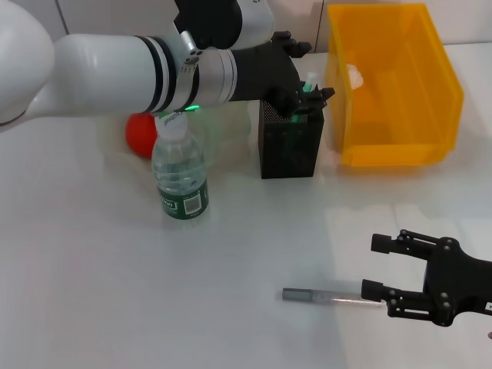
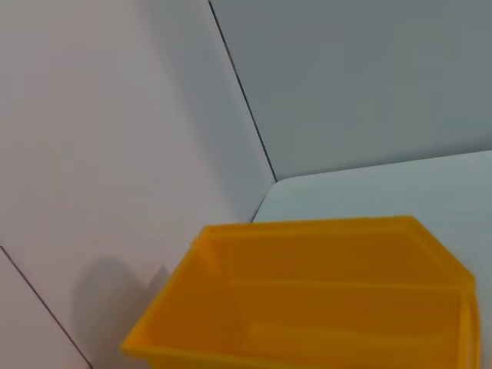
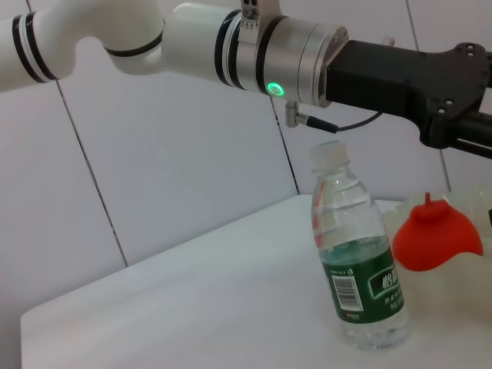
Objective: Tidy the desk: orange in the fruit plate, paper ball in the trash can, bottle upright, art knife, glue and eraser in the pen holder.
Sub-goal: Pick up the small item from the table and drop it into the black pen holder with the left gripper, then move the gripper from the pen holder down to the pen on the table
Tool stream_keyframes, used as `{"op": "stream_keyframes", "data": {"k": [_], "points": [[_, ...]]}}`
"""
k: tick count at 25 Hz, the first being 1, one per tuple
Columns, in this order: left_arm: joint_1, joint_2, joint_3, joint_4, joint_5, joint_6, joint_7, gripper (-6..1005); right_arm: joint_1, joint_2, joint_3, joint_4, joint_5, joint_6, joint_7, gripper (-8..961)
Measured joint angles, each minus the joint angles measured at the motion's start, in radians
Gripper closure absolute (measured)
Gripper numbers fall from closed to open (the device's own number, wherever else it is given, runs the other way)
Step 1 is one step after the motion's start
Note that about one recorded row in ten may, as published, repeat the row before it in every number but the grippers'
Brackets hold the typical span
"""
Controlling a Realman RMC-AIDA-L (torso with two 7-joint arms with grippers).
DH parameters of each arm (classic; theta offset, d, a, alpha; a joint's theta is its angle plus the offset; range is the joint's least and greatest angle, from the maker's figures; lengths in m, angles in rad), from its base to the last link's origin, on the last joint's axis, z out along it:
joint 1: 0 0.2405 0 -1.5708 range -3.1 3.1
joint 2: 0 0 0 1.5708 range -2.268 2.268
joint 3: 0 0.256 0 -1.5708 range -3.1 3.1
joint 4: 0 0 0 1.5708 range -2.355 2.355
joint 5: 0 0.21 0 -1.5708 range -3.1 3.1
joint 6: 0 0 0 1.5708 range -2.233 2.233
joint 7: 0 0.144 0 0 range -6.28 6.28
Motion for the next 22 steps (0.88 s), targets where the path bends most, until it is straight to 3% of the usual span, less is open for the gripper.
{"op": "stream_keyframes", "data": {"k": [5, 7, 9, 11, 12, 13, 14, 15, 19, 22], "points": [[0.001, 0.001, -0.007, 0.008, 0.0, 0.004, -0.003, 309, 0.0, 0.0, 0.0, 0.0, 0.0, 0.0, 0.001, 174], [0.041, 0.006, -0.125, 0.12, -0.032, 0.152, -0.029, 277, 0.002, -0.001, 0.0, 0.0, 0.0, 0.0, 0.002, 174], [0.05, 0.006, -0.149, 0.137, -0.051, 0.183, -0.025, 264, 0.003, -0.001, 0.0, 0.0, 0.0, 0.0, 0.008, 174], [0.075, 0.011, -0.235, 0.178, -0.14, 0.32, 0.006, 251, 0.004, -0.003, 0.001, -0.003, 0.0, 0.0, 0.019, 174], [0.094, 0.012, -0.312, 0.19, -0.216, 0.464, 0.045, 244, 0.004, -0.004, 0.001, -0.005, 0.0, 0.0, 0.024, 175], [0.094, 0.012, -0.312, 0.19, -0.216, 0.464, 0.045, 243, 0.004, -0.006, 0.006, -0.008, 0.005, -0.004, 0.031, 175], [0.12, 0.013, -0.405, 0.185, -0.306, 0.645, 0.104, 242, 0.004, -0.006, 0.006, -0.008, 0.005, -0.004, 0.031, 175], [0.126, 0.013, -0.422, 0.18, -0.322, 0.679, 0.114, 240, 0.004, -0.008, 0.014, -0.009, 0.008, -0.008, 0.032, 175], [0.197, 0.014, -0.569, 0.095, -0.44, 0.969, 0.227, 235, 0.004, -0.009, 0.107, -0.021, 0.006, -0.06, 0.043, 175], [0.272, 0.015, -0.628, -0.02, -0.46, 1.058, 0.348, 232, -0.007, -0.014, 0.166, -0.097, 0.002, -0.111, 0.13, 175]]}}
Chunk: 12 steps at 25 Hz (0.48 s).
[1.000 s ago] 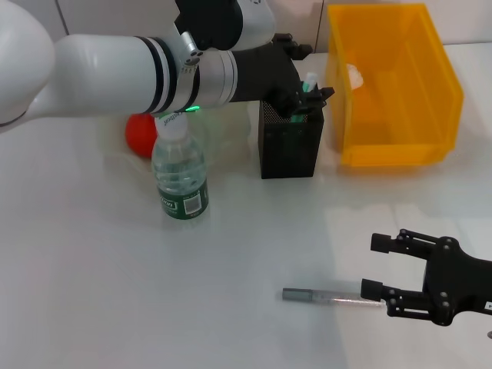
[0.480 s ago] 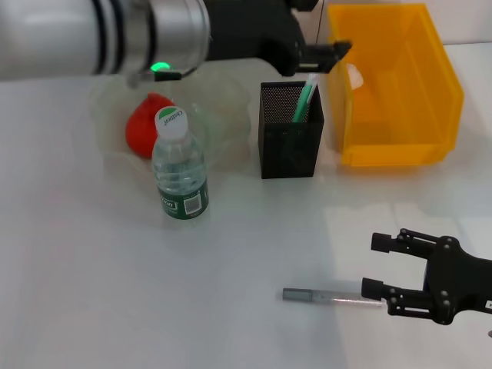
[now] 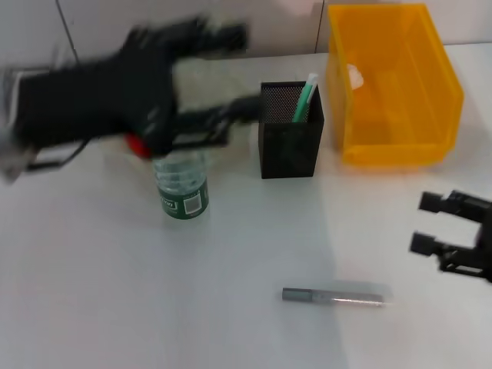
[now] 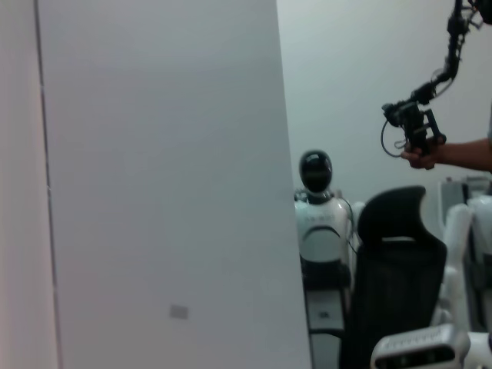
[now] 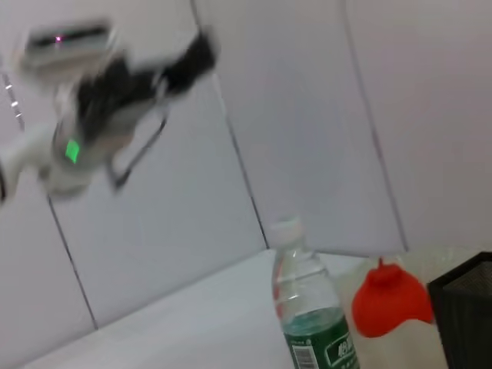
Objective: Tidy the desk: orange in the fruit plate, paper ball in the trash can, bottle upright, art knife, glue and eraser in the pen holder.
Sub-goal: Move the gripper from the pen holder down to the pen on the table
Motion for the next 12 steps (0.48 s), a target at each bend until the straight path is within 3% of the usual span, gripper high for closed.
{"op": "stream_keyframes", "data": {"k": [5, 6, 7, 12], "points": [[0.115, 0.012, -0.009, -0.201, 0.043, 0.015, 0.261, 226, -0.012, -0.007, 0.017, -0.279, -0.072, -0.068, 0.268, 175], [0.128, 0.012, -0.009, -0.234, 0.057, 0.015, 0.309, 224, -0.001, 0.0, 0.016, -0.408, -0.115, -0.099, 0.356, 175], [0.144, 0.012, -0.009, -0.264, 0.071, 0.015, 0.347, 223, -0.001, 0.0, 0.016, -0.408, -0.115, -0.099, 0.356, 175], [0.161, 0.017, -0.008, -0.446, 0.114, -0.013, 0.479, 222, 0.077, 0.026, -0.003, -0.705, -0.251, -0.183, 0.545, 175]]}}
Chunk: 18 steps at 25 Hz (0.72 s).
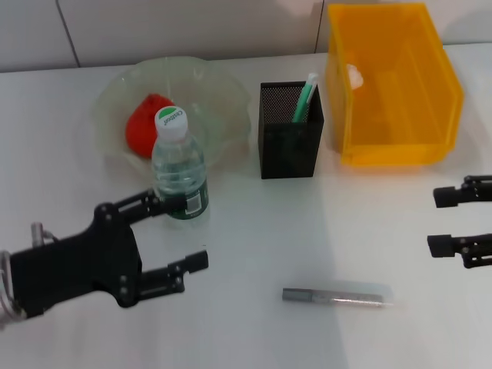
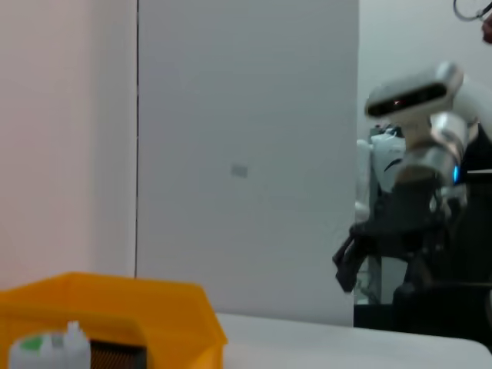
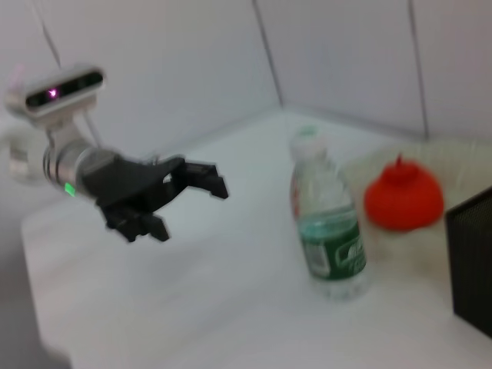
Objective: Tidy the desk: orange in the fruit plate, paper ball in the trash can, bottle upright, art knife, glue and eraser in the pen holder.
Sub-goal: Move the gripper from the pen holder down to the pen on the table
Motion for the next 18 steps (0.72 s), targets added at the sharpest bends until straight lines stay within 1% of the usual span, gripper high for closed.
{"op": "stream_keyframes", "data": {"k": [2, 4, 7, 9, 11, 14, 18], "points": [[-0.001, 0.001, -0.004, -0.033, 0.006, -0.01, 0.029, 222, 0.048, 0.001, -0.032, -0.097, -0.07, -0.04, 0.073, 175], [0.008, 0.001, -0.005, -0.053, 0.007, -0.022, 0.052, 222, 0.092, 0.0, -0.085, -0.187, -0.144, -0.073, 0.141, 175], [0.022, 0.001, 0.0, -0.061, 0.007, -0.03, 0.051, 222, 0.159, 0.0, -0.201, -0.322, -0.288, -0.108, 0.22, 175], [0.028, 0.001, 0.003, -0.068, 0.008, -0.037, 0.049, 222, 0.204, 0.001, -0.3, -0.379, -0.375, -0.124, 0.259, 175], [0.033, 0.001, 0.005, -0.07, 0.008, -0.04, 0.048, 222, 0.244, 0.001, -0.389, -0.407, -0.442, -0.135, 0.288, 175], [0.038, -0.002, 0.005, -0.074, 0.009, -0.044, 0.045, 223, 0.307, 0.003, -0.54, -0.413, -0.542, -0.139, 0.328, 176], [0.04, -0.007, 0.0, -0.08, 0.009, -0.052, 0.044, 223, 0.346, 0.007, -0.692, -0.402, -0.603, -0.122, 0.36, 176]]}}
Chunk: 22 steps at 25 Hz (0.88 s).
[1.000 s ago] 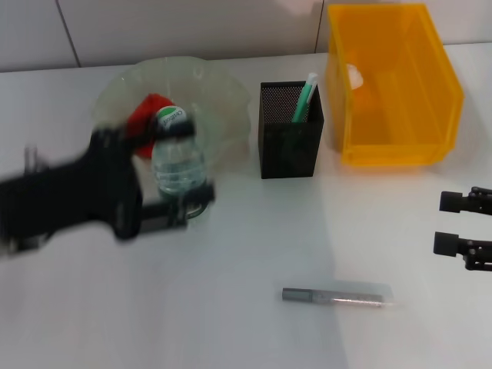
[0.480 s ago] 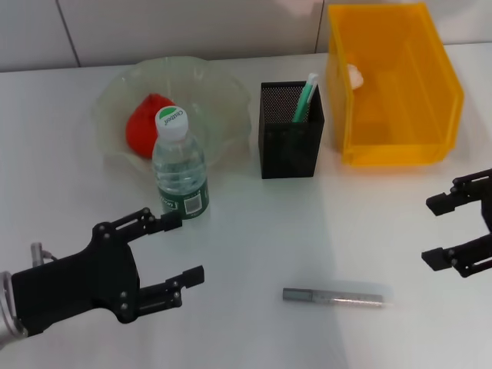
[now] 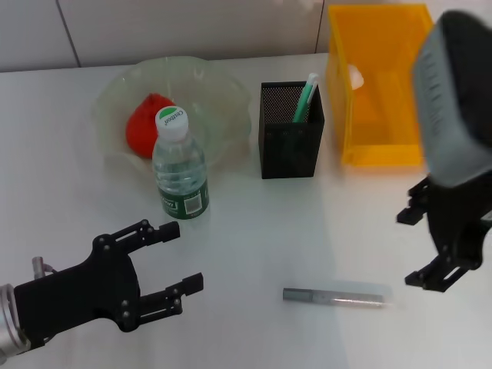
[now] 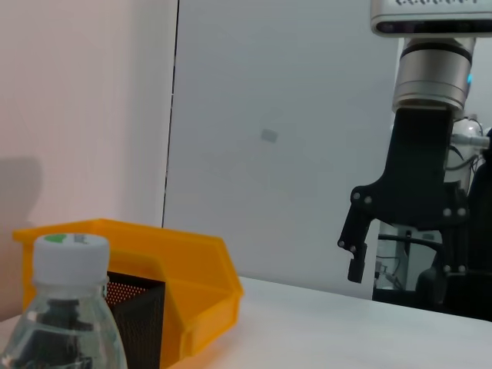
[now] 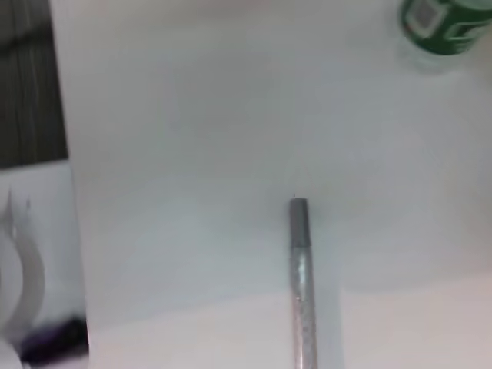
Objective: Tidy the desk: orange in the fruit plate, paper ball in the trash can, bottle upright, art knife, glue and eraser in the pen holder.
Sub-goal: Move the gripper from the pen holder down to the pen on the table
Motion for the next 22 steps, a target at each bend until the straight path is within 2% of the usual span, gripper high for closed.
{"op": "stream_keyframes", "data": {"k": [5, 16, 22], "points": [[0.0, -0.002, 0.0, -0.001, 0.0, -0.02, -0.005, 223, 0.023, 0.002, -0.126, 0.016, -0.058, 0.034, 0.022, 176], [-0.003, -0.003, 0.006, -0.001, 0.0, -0.038, -0.012, 223, 0.024, 0.005, -0.312, 0.216, -0.069, 0.198, 0.104, 188], [-0.008, -0.003, 0.007, -0.017, 0.0, -0.045, -0.012, 225, 0.025, 0.005, -0.378, 0.267, -0.07, 0.258, 0.154, 200]]}}
